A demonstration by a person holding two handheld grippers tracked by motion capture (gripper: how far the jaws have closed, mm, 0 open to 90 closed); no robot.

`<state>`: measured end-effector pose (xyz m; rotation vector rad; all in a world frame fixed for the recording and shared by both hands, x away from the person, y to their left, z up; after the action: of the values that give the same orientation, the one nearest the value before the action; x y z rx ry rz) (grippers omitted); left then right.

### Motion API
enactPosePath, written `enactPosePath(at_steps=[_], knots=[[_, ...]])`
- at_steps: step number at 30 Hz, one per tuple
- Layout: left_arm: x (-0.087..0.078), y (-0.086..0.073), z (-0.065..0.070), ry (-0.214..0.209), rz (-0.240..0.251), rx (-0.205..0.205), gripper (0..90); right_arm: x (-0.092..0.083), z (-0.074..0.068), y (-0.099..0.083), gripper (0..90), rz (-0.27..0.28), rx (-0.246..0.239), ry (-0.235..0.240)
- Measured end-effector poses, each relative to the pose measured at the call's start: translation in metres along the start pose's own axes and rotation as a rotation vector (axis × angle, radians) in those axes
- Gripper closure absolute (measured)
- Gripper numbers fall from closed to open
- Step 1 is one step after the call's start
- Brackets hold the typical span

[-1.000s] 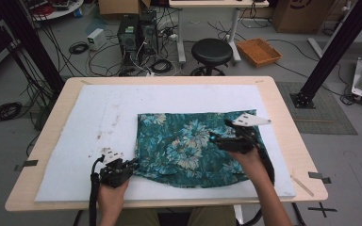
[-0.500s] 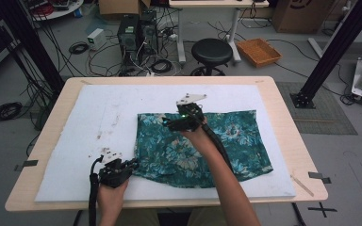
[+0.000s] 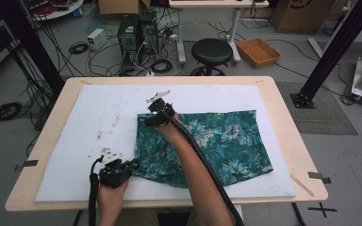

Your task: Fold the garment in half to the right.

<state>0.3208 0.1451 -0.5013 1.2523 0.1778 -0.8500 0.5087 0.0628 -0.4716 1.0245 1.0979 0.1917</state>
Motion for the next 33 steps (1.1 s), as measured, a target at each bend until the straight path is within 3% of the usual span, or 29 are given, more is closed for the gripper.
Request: enactPosePath(at_steps=[6,8,12,15,19,22,25,28,33], knots=[[0.0,0.0,-0.001,-0.004,-0.004,-0.004,86.9,0.027,-0.006,-0.001,49.1,-0.092,-0.038,-0.006],[0.0,0.0,-0.002,-0.007,-0.004,-0.01,86.8,0.034,-0.009,-0.003,58.3,-0.127,-0.052,0.013],[-0.001,0.0,-0.002,-0.009,0.0,-0.016,86.9,0.038,-0.016,-0.001,72.6,-0.148,-0.08,0.033],[-0.001,0.0,-0.002,-0.005,0.001,-0.018,86.9,0.038,-0.02,-0.001,83.9,-0.149,-0.059,0.056],[-0.005,0.002,-0.004,-0.029,0.016,-0.035,87.1,0.038,-0.017,-0.001,88.3,-0.137,0.013,0.093],[-0.008,0.003,-0.005,-0.041,0.028,-0.041,87.1,0.035,-0.02,0.002,88.7,-0.125,-0.026,0.083],[-0.013,0.005,-0.006,-0.055,0.049,-0.052,87.1,0.025,-0.022,0.012,88.7,-0.069,-0.049,0.085],[-0.017,0.01,-0.003,-0.07,0.073,-0.048,87.1,0.013,-0.02,0.022,88.6,-0.016,-0.046,0.09],[-0.026,0.027,0.01,-0.117,0.11,-0.031,87.1,-0.006,-0.011,0.027,88.7,0.021,-0.033,0.079]])
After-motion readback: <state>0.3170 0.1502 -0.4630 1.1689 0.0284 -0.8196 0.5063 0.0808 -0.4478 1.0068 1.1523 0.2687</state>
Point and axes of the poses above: each handheld gripper's, and its own axes: x roughly forward along the jaws, y roughly out of its top, z roughly to its right, the point moved 8 cm from there along x, roughly forward along the jaws, and after that the axes turned 7 degrees about -x, right-handed, at the moved point
